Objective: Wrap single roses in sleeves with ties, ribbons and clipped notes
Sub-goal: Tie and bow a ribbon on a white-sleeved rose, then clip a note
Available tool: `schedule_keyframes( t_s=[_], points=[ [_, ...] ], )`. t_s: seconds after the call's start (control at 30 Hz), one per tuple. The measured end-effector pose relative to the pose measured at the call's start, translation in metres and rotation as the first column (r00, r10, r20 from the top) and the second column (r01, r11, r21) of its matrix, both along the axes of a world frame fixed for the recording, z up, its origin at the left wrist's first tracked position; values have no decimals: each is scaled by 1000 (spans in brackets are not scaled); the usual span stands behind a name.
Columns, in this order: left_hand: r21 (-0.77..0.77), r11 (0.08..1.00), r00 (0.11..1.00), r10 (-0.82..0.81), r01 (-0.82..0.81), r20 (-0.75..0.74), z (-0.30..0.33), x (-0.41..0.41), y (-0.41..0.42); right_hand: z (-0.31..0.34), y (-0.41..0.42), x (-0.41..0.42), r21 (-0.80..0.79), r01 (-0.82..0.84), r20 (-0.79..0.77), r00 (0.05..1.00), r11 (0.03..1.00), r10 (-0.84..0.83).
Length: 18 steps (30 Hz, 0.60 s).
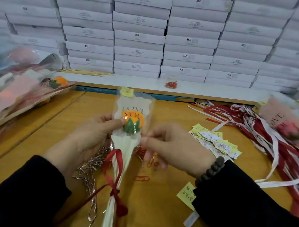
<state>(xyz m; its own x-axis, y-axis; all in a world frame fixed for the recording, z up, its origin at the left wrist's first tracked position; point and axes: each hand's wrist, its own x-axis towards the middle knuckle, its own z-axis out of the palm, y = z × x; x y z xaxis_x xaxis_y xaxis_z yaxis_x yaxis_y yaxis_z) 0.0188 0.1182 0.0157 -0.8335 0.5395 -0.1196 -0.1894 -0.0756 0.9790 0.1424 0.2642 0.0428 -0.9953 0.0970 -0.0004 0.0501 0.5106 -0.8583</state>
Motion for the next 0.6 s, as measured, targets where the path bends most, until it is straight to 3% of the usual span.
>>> schedule_keyframes(
  t_s=[0.13, 0.27, 0.6],
  points=[
    [38, 992, 991, 124, -122, -46, -2, -4, 0, -1, -21, 4, 158, -191, 175, 971, 969, 163],
    [72, 985, 984, 164, -160, -65, -4, -4, 2, 2, -21, 5, 311, -115, 154, 986, 943, 70],
    [191, 962, 977, 209, -195, -52, -1, 1, 10, 5, 7, 2, 248, 38, 195, 977, 968, -89]
  ],
)
